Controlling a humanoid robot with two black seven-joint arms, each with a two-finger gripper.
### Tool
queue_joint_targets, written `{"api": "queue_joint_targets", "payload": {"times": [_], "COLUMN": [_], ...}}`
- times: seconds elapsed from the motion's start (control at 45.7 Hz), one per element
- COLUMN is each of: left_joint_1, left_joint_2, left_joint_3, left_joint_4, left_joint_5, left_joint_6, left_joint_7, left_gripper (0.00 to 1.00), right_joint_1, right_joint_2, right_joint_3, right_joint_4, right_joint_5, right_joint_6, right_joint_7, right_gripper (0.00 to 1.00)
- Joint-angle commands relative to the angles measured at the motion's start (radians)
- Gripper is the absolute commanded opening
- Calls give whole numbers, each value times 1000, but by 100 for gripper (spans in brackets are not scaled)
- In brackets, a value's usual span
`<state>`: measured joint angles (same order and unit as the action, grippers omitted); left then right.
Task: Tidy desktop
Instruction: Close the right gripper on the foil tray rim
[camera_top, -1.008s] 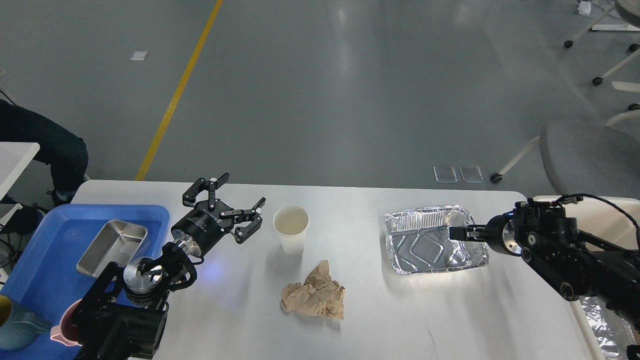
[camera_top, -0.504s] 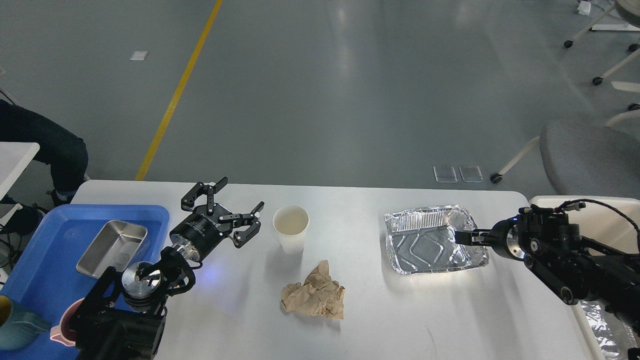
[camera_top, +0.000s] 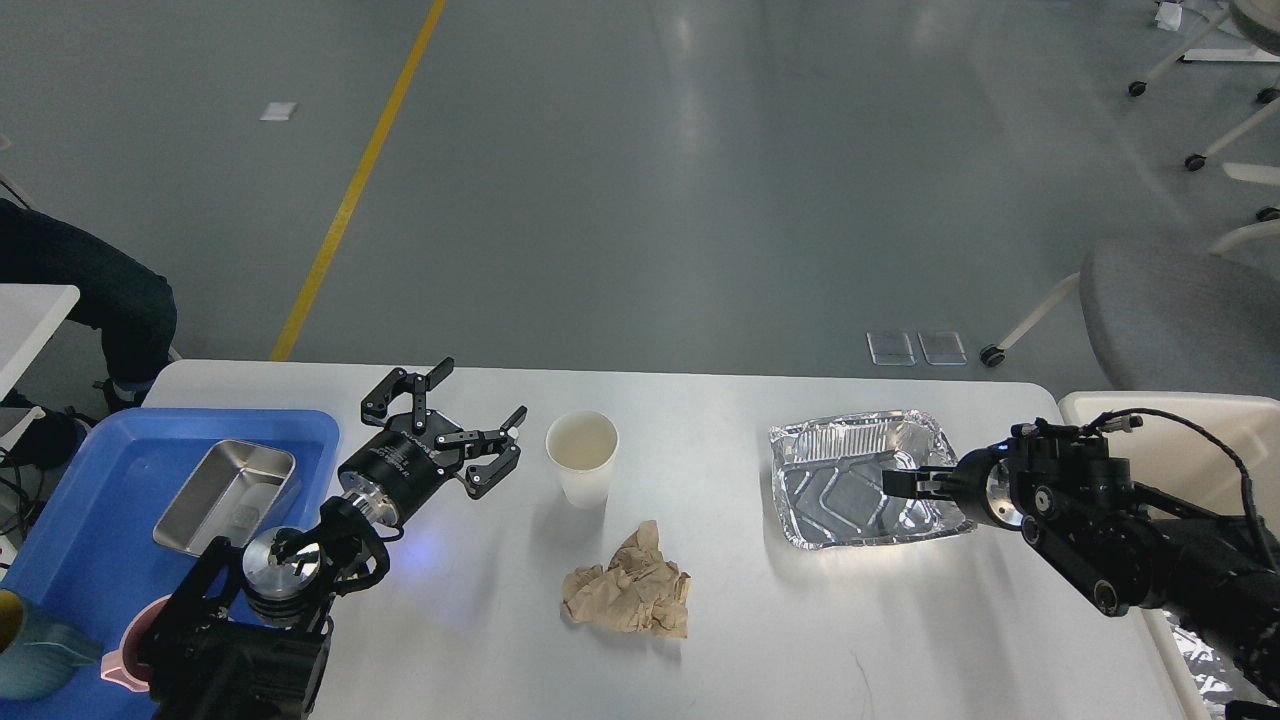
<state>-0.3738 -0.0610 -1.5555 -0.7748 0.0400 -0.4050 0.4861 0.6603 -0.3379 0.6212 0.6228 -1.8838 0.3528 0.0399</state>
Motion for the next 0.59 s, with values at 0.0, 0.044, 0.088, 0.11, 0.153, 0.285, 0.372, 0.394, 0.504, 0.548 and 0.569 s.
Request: {"api": "queue_joint_targets", "payload": {"times": [0.0, 0.044, 0.088, 0.11, 0.153, 0.285, 0.372, 0.394, 0.504, 0.548, 0.569], "left_joint_1": [6, 7, 7, 7, 7, 7, 7, 7, 7, 7, 7], "left_joint_2": [3, 3, 1, 1, 1, 1, 3, 3, 3, 3, 3], "left_joint_3": [0, 0, 0, 0, -1, 0, 0, 0, 0, 0, 0], "left_joint_4": [0, 0, 0, 0, 0, 0, 0, 0, 0, 0, 0], "left_joint_5": [0, 0, 0, 0, 0, 0, 0, 0, 0, 0, 0], "left_joint_6": [-1, -3, -3, -3, -3, -3, -3, -3, -3, -3, -3], "left_joint_7": [0, 0, 0, 0, 0, 0, 0, 0, 0, 0, 0], "left_gripper": [100, 100, 100, 100, 100, 100, 100, 100, 100, 100, 100], "right_joint_1": [-1, -1, -1, -1, -1, 4, 4, 4, 2, 4, 2], "right_joint_2": [3, 3, 2, 2, 2, 0, -1, -3, -4, -4, -4], "right_joint_3": [-1, -1, -1, -1, 0, 0, 2, 2, -1, -1, -1], "right_joint_4": [-1, -1, -1, -1, -1, -1, 0, 0, 0, 0, 0], "right_joint_5": [0, 0, 0, 0, 0, 3, 6, 6, 5, 3, 3], "right_joint_6": [3, 6, 8, 8, 8, 12, 12, 12, 12, 12, 14], "right_joint_7": [-2, -2, 0, -2, -2, -2, -2, -2, -2, -2, -2], "right_gripper": [100, 100, 100, 100, 100, 100, 100, 100, 74, 65, 64]}}
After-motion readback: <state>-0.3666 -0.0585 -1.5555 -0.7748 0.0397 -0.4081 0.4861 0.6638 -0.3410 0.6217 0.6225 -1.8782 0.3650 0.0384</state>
